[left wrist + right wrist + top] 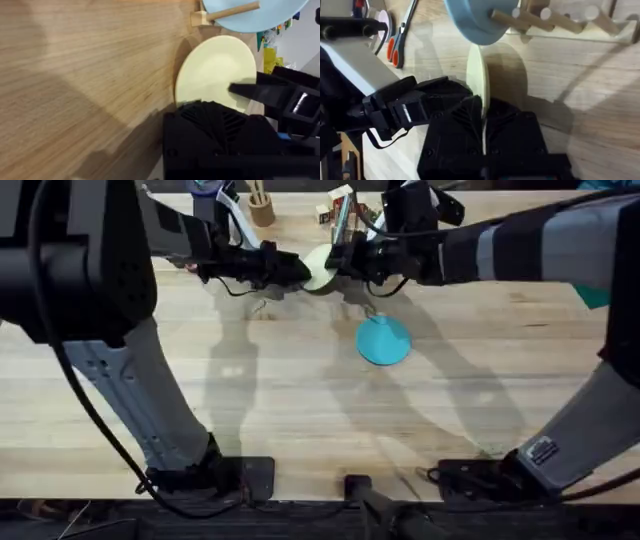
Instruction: Pick up the plates from the table one by one and place each into a slot on the dish rack.
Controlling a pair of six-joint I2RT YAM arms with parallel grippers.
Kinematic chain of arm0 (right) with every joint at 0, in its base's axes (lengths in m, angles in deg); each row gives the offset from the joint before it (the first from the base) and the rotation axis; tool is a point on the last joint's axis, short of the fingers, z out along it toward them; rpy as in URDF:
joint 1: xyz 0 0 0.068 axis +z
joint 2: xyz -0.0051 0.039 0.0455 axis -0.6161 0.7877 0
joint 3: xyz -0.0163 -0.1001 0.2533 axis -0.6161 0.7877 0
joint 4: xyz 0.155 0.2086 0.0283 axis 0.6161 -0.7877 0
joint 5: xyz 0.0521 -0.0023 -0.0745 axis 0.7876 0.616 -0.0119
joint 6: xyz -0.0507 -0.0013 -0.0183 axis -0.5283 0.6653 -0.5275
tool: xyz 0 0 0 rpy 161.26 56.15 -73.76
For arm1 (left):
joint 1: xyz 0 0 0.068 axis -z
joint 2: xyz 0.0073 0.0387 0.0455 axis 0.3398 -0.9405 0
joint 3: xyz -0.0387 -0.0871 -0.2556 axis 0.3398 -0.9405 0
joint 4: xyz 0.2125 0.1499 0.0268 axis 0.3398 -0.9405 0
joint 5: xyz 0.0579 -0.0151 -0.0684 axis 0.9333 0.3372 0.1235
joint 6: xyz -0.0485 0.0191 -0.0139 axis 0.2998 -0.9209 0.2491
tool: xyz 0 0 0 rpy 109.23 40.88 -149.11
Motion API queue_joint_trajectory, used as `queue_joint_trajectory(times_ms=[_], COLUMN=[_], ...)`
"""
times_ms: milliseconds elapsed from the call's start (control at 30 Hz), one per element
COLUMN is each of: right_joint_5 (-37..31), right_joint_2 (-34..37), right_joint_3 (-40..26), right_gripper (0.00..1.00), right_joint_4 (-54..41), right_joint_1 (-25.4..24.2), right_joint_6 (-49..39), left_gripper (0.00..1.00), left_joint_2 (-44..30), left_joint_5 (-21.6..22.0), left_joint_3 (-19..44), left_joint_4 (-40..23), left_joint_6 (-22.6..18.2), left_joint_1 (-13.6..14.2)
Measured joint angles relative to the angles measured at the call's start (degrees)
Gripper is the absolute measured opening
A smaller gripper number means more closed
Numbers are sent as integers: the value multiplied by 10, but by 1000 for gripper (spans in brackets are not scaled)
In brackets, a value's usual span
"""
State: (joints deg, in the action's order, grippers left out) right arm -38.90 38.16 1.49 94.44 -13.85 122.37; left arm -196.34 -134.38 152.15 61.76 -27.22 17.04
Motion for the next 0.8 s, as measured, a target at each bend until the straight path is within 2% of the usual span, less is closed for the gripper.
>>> queue_joint_trajectory(times_ms=[200,367,800], right_joint_5=[1,3,-23], right_joint_2=[-2,-30,-186], right_joint_3=[0,0,0], right_gripper=[32,32,32], right_joint_4=[-6,-55,-187], right_joint_1=[-1,-1,-25], right_joint_6=[0,-10,-57], left_gripper=[39,39,39], left_joint_2=[5,48,293], left_joint_5=[12,82,220], left_joint_3=[2,-2,-6], left_joint_4=[-21,-80,-190], left_joint_6=[-1,-19,-53], left_joint_1=[0,3,3])
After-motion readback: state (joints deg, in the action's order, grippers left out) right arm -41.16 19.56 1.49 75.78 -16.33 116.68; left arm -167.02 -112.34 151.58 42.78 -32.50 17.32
